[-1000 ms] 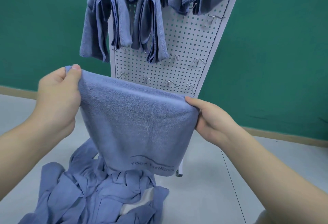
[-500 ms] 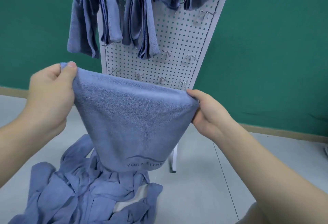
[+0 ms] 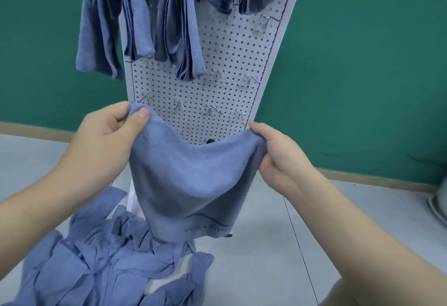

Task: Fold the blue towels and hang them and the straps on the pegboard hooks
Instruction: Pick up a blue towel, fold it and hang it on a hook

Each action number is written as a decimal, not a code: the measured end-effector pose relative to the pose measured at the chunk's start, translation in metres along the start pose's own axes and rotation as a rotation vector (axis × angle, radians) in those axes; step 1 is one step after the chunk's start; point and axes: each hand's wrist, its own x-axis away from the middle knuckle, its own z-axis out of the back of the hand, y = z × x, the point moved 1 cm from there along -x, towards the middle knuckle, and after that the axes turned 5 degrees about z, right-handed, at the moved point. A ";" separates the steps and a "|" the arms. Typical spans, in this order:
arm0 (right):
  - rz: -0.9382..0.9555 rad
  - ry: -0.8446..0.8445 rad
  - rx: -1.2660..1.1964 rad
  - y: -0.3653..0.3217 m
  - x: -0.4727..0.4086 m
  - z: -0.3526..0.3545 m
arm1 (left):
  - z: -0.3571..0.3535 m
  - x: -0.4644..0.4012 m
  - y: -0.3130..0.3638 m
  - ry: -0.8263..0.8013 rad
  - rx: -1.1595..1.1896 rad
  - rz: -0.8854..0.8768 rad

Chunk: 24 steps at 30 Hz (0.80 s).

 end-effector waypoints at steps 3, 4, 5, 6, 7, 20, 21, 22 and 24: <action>-0.062 -0.095 -0.057 -0.001 0.002 0.003 | -0.005 0.001 0.002 -0.059 0.140 0.131; -0.077 -0.119 -0.066 -0.001 0.002 0.003 | -0.007 0.001 0.002 -0.105 0.193 0.172; -0.084 -0.136 -0.075 -0.001 0.002 0.004 | -0.009 0.002 0.003 -0.155 0.238 0.198; -0.087 -0.150 -0.086 -0.001 0.001 0.004 | -0.010 0.003 0.003 -0.195 0.267 0.212; -0.086 -0.165 -0.097 -0.002 0.001 0.005 | -0.010 0.003 0.003 -0.213 0.281 0.221; 0.027 -0.210 0.158 0.009 -0.014 0.005 | 0.011 -0.013 -0.005 0.075 0.203 0.254; 0.041 -0.205 0.198 0.010 -0.016 0.005 | 0.012 -0.014 -0.005 0.094 0.222 0.253; 0.054 -0.197 0.234 0.011 -0.017 0.005 | 0.013 -0.014 -0.005 0.113 0.236 0.250; 0.107 -0.175 0.358 0.015 -0.017 0.006 | 0.017 -0.017 -0.006 0.161 0.243 0.244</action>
